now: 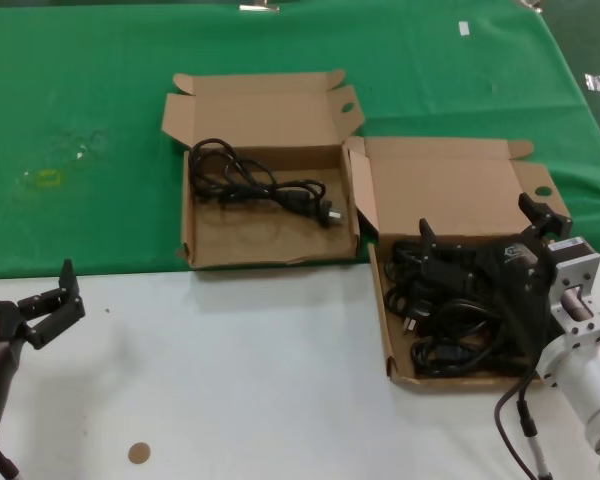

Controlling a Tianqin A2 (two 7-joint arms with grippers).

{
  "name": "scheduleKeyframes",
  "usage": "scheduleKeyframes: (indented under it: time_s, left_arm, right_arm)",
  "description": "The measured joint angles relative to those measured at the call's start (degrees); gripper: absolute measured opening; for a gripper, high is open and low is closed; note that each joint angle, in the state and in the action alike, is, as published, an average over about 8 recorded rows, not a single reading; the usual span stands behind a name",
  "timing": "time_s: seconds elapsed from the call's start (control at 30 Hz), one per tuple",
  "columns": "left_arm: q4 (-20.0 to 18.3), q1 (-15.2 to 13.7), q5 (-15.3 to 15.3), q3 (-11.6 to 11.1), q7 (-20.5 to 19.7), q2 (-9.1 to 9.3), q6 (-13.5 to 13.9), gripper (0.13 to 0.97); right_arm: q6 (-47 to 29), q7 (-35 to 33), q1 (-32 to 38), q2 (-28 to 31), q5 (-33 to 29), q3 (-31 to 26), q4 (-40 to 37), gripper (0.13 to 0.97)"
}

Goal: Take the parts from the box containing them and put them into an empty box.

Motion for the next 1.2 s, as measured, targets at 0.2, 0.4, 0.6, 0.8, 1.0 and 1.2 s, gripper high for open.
scheduleKeyframes:
  time_s: [0.2,0.4,0.6,0.8,1.0,1.2]
  left_arm:
    - [0.0,0.0,0.0,0.0,0.0,0.0,0.0,0.966]
    - [0.0,0.0,0.0,0.0,0.0,0.0,0.0,0.966]
    - [0.0,0.0,0.0,0.0,0.0,0.0,0.0,0.966]
    - [0.0,0.0,0.0,0.0,0.0,0.0,0.0,0.966]
    - [0.0,0.0,0.0,0.0,0.0,0.0,0.0,0.966]
    - [0.0,0.0,0.0,0.0,0.0,0.0,0.0,0.966]
  right_arm:
    - [0.0,0.0,0.0,0.0,0.0,0.0,0.0,0.966]
    - [0.0,0.0,0.0,0.0,0.0,0.0,0.0,0.966]
    - [0.0,0.0,0.0,0.0,0.0,0.0,0.0,0.966]
    - [0.0,0.0,0.0,0.0,0.0,0.0,0.0,0.966]
    - [0.0,0.0,0.0,0.0,0.0,0.0,0.0,0.966]
    - [0.0,0.0,0.0,0.0,0.0,0.0,0.0,0.966]
